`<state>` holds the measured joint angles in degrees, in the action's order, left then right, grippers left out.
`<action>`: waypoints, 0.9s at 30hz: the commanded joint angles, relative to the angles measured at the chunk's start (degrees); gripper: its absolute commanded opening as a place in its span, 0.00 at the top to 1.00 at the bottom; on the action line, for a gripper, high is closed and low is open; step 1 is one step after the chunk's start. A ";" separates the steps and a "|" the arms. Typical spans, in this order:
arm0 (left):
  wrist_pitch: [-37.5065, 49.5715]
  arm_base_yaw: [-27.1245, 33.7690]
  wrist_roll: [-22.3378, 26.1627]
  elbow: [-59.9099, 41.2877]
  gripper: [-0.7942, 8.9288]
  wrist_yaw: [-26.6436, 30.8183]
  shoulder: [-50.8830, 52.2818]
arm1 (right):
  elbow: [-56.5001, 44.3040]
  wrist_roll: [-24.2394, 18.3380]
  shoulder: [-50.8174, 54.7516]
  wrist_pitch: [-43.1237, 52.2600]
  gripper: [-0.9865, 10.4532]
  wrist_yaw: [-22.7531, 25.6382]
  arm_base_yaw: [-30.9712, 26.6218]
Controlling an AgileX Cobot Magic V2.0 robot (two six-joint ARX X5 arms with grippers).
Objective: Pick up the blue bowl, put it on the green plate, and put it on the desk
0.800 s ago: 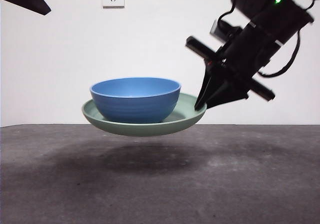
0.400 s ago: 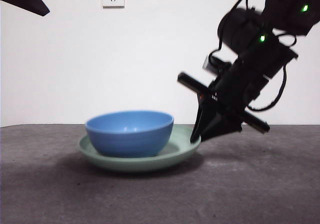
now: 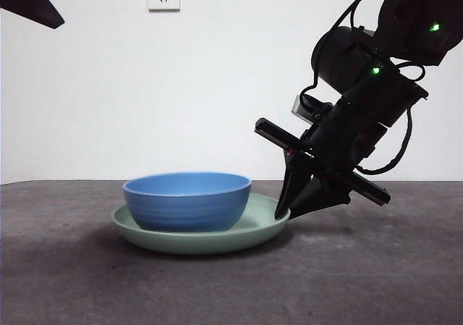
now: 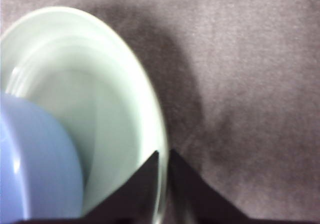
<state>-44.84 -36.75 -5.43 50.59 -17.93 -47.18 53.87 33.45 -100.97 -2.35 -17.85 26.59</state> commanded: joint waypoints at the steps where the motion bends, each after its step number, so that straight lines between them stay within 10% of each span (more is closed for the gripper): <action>1: 0.33 -0.33 0.46 0.48 0.69 -0.13 -0.35 | 0.90 0.66 -0.85 0.39 0.75 -0.13 0.61; 12: -0.28 -0.33 0.48 0.48 0.69 -0.13 -0.35 | 0.90 -1.97 6.97 -5.40 0.71 3.26 0.57; 27: -0.20 -0.33 0.48 0.48 0.69 -0.11 -0.35 | 0.90 -21.62 38.58 -33.31 0.71 4.15 4.37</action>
<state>-45.32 -36.75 -5.43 50.59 -17.93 -47.18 53.87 15.11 -63.09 -34.52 -13.67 30.28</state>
